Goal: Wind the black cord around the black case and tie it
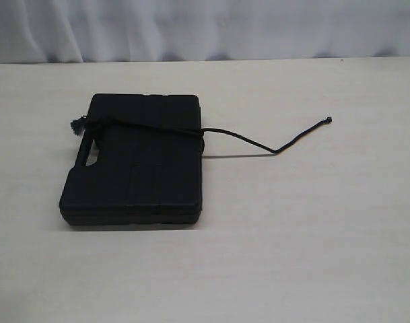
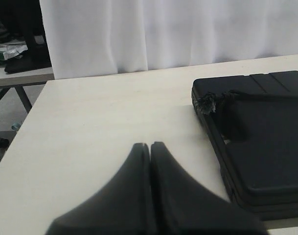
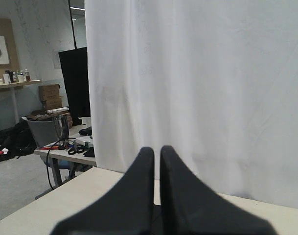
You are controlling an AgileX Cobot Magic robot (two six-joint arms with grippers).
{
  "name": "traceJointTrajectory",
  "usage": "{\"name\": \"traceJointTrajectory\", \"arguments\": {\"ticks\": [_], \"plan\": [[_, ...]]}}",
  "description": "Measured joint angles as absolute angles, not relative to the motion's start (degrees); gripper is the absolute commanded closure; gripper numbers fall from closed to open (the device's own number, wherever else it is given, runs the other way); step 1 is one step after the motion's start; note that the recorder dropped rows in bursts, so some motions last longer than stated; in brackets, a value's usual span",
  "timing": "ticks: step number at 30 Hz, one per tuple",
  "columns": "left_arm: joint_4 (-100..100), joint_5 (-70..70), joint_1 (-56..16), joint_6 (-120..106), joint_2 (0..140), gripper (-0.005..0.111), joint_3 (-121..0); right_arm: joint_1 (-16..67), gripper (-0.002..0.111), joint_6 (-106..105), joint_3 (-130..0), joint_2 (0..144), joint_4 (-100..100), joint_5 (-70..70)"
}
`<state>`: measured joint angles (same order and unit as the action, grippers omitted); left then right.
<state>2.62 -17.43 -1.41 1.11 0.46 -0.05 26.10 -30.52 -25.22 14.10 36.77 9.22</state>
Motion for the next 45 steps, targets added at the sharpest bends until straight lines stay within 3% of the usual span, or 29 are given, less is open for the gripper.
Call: {"name": "traceJointTrajectory", "arguments": {"ticks": [45], "plan": [[2.62, -17.52, -1.41, 0.89, 0.46, 0.107, -0.05, 26.1, 0.104, -30.42, -24.43, 13.04, 33.7, 8.93]]}}
